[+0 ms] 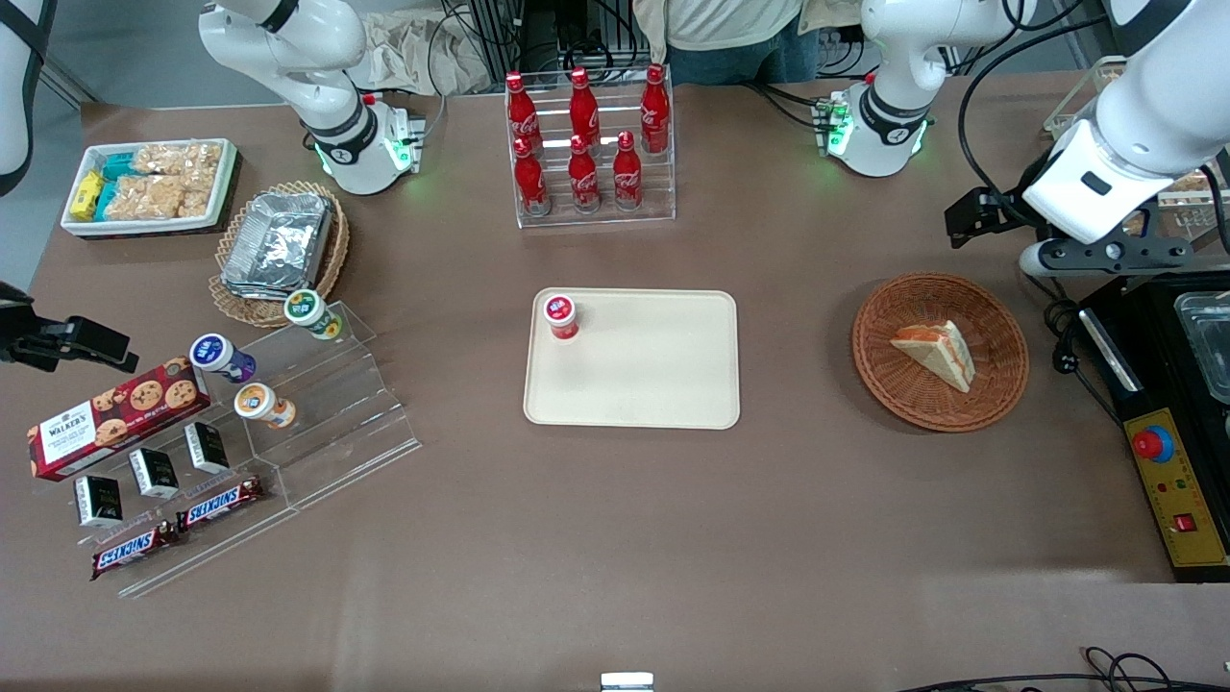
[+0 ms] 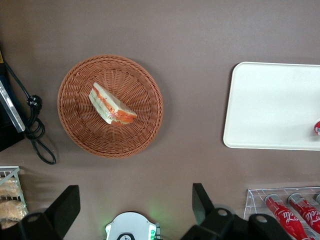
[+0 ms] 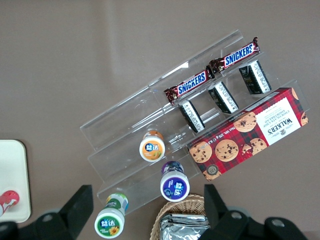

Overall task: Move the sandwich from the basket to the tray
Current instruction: 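Move the left gripper over the wrapped sandwich in the wicker basket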

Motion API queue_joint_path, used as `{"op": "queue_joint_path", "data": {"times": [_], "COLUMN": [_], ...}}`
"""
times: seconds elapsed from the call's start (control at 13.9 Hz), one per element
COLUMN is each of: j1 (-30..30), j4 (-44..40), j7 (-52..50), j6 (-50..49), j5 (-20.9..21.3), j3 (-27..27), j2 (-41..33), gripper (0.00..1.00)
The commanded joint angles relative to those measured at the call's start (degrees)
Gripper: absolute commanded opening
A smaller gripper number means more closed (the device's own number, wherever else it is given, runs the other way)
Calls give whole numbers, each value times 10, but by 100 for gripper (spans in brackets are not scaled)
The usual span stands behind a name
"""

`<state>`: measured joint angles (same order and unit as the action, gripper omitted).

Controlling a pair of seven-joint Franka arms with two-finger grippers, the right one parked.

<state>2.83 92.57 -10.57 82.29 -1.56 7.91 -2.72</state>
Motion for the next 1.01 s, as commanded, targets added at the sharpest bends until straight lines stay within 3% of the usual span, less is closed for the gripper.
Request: {"op": "queue_joint_path", "data": {"times": [0.0,0.22,0.51,0.79,0.94], "j1": [-2,-2,-2,-1,-2], "j4": [1,2,20,137,205], "j7": [-28,-89,-334,-361,-363], "j6": [-33,-38,-32,58,114], "j5": [9,51,53,20,21], "j3": [0,2,0,-65,-69], "j2": [-15,-11,-16,-95,-109], "gripper": [100,100,100,100,100]}}
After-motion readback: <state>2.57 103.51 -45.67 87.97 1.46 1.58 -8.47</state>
